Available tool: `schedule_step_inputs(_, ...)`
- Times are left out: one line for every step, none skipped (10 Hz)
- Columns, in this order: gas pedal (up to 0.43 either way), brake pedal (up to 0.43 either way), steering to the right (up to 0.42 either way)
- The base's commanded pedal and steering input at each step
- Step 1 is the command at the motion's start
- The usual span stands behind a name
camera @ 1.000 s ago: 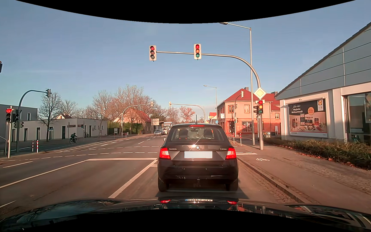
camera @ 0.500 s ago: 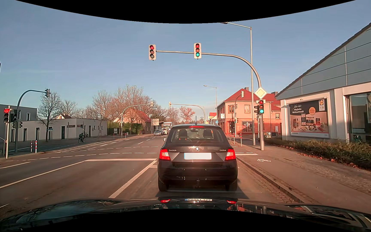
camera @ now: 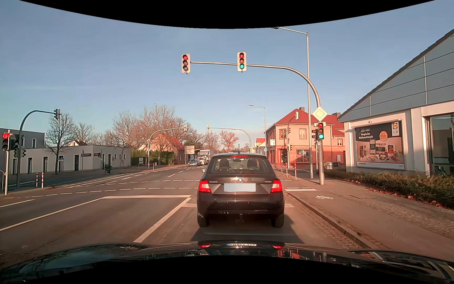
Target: Follow the waypoints while adhering to traffic rules and regulations
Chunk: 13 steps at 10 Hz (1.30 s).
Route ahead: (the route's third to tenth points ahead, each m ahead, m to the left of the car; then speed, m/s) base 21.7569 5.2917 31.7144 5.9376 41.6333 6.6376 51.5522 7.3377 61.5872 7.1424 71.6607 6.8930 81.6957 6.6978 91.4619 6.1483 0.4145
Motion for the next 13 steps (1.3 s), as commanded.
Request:
schedule_step_inputs(0.11,0.0,0.0)
schedule_step_inputs(0.118,0.0,0.0)
schedule_step_inputs(0.13,0.0,0.0)
schedule_step_inputs(0.138,0.0,0.0)
schedule_step_inputs(0.157,0.0,0.0)
schedule_step_inputs(0.189,0.0,0.0)
schedule_step_inputs(0.209,0.0,0.0)
schedule_step_inputs(0.22,0.0,0.0)
schedule_step_inputs(0.22,0.0,0.0)
schedule_step_inputs(0.22,0.0,0.0)
schedule_step_inputs(0.22,0.0,-0.003)
schedule_step_inputs(0.22,0.0,-0.005)
schedule_step_inputs(0.24,0.0,-0.006)
